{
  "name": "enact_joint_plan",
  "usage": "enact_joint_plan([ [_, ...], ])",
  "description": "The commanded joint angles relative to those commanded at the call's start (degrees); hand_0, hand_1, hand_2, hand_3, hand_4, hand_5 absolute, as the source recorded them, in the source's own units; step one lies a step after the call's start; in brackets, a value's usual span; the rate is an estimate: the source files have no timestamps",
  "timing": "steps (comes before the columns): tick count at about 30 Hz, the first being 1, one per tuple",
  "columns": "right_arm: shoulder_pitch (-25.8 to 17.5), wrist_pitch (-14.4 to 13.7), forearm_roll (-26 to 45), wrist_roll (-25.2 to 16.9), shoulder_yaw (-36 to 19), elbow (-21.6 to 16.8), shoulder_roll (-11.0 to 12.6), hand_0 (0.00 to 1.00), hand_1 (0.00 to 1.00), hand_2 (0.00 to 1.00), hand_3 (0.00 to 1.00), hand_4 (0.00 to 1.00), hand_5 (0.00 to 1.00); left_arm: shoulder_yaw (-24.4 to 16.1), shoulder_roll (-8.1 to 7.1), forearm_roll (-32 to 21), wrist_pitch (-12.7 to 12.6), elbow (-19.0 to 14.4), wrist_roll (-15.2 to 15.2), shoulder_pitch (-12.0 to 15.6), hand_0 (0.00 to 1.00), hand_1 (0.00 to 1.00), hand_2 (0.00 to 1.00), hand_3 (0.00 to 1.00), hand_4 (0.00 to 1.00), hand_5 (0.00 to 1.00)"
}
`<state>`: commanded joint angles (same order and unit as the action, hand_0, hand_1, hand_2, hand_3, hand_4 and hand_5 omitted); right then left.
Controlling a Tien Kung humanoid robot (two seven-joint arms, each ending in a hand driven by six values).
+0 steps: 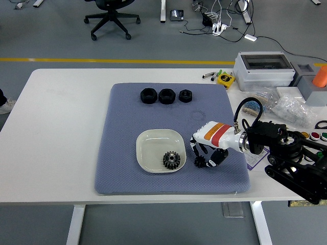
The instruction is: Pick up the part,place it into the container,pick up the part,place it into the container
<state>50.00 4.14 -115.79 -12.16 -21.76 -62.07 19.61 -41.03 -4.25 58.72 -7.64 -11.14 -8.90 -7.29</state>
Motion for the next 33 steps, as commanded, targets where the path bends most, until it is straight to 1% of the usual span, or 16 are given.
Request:
enact_joint_plan([
  [4,0.09,0.51,-0.19,0.24,-0.01,-0.12,-0.01,0.082,0.188,0.336,0.442,0.879,0.107,0.10,-0.01,0.03,0.01,0.00,0.03,-0.08,0.741,0.695,0.641,0.583,0.640,0.621],
  [5,0.11,0.62,-0.22,0.27,-0.02,-0.14,-0.02,0.082,0.192,0.344,0.459,0.830,0.126,0.08,0.00,0.02,0.00,0.00,0.02,-0.08,0.741,0.696,0.641,0.583,0.641,0.621],
  [10,0.04,1.40,-0.55,0.33,-0.54,-0.48,0.18,0.082,0.192,0.344,0.459,0.830,0.126,-0.02,0.01,0.08,-0.01,0.00,-0.01,0.01,0.741,0.696,0.641,0.583,0.641,0.621],
  [11,0.07,1.60,-0.63,0.36,-0.65,-0.60,0.20,0.082,0.195,0.344,0.454,0.803,0.143,-0.07,0.01,0.18,0.01,0.00,-0.03,0.05,0.741,0.695,0.642,0.583,0.641,0.621],
  [12,0.09,1.71,-0.67,0.36,-0.73,-0.69,0.22,0.082,0.195,0.344,0.454,0.803,0.143,-0.11,0.01,0.26,0.02,0.00,-0.04,0.07,0.741,0.695,0.642,0.583,0.641,0.621],
  [16,0.11,1.76,-0.68,0.23,-1.01,-1.10,0.28,0.082,0.195,0.344,0.454,0.803,0.143,-0.32,0.00,0.61,0.07,0.00,-0.10,0.20,0.741,0.695,0.642,0.583,0.641,0.621],
  [17,0.10,1.79,-0.69,0.23,-1.03,-1.16,0.27,0.085,0.198,0.346,0.456,0.707,0.187,-0.36,0.00,0.67,0.08,0.00,-0.11,0.22,0.741,0.695,0.642,0.583,0.641,0.620],
  [22,-0.07,1.76,-0.95,0.09,-0.85,-1.17,0.11,0.085,0.198,0.346,0.456,0.707,0.187,-0.55,0.02,1.01,0.11,0.00,-0.17,0.36,0.741,0.695,0.642,0.583,0.641,0.620],
  [23,-0.11,1.73,-0.98,0.06,-0.81,-1.15,0.08,0.097,0.210,0.365,0.491,0.664,0.216,-0.60,0.02,1.06,0.12,0.00,-0.18,0.39,0.741,0.696,0.642,0.583,0.641,0.621],
  [33,-0.21,1.98,-1.47,0.01,-0.82,-0.95,-0.01,0.103,0.214,0.367,0.505,0.679,0.215,-0.79,0.01,1.39,0.15,-0.01,-0.25,0.58,0.741,0.696,0.642,0.583,0.641,0.621],
])
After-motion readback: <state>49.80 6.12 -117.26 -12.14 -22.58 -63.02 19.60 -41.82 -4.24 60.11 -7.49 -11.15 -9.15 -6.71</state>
